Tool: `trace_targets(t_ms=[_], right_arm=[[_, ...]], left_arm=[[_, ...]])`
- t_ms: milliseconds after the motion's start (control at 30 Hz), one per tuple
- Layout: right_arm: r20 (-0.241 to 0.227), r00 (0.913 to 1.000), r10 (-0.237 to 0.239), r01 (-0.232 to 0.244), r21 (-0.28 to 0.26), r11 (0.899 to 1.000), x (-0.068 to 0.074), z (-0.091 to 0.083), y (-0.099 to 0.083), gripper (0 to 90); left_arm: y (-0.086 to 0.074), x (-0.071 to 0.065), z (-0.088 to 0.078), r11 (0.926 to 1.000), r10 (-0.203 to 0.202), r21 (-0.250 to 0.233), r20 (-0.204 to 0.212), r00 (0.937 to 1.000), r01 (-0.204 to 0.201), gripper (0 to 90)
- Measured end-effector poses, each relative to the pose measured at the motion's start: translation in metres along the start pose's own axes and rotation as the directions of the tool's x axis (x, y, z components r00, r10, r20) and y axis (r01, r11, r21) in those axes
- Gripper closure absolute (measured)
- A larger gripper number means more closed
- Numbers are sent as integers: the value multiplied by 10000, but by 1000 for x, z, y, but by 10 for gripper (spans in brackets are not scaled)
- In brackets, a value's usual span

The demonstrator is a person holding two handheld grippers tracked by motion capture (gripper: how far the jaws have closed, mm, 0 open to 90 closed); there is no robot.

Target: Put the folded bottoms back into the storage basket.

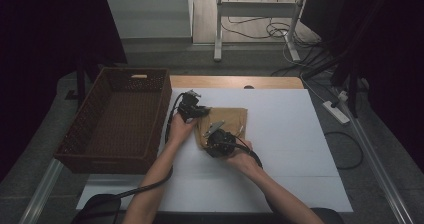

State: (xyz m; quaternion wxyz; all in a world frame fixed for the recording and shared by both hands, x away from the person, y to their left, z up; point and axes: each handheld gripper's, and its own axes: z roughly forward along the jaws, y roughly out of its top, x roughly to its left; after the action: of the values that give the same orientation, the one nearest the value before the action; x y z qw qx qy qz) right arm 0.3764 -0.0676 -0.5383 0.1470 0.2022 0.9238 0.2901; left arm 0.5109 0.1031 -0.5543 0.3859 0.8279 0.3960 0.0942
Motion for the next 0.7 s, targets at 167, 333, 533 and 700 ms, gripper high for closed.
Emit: trace_targets(t_ms=[167,333,533,700], right_arm=[[-276,9996,39,-38,8,10000,-5,0,1,678],[-731,9973,94,-95,-12,10000,-12,-1,1,700],[-1185,9929,70,-102,-259,9996,-19,-6,1,709],[-1483,9889,53,-143,-601,9981,-22,-17,5,711]], left_arm=[[0,1,0,10000,-65,4,68,10000,65,734],[1,1,0,9999,-133,29,65,9999,133,735],[4,-6,-4,9999,-151,-9,-228,9996,151,758],[17,-14,-18,9999,152,-63,-360,9992,-154,765]])
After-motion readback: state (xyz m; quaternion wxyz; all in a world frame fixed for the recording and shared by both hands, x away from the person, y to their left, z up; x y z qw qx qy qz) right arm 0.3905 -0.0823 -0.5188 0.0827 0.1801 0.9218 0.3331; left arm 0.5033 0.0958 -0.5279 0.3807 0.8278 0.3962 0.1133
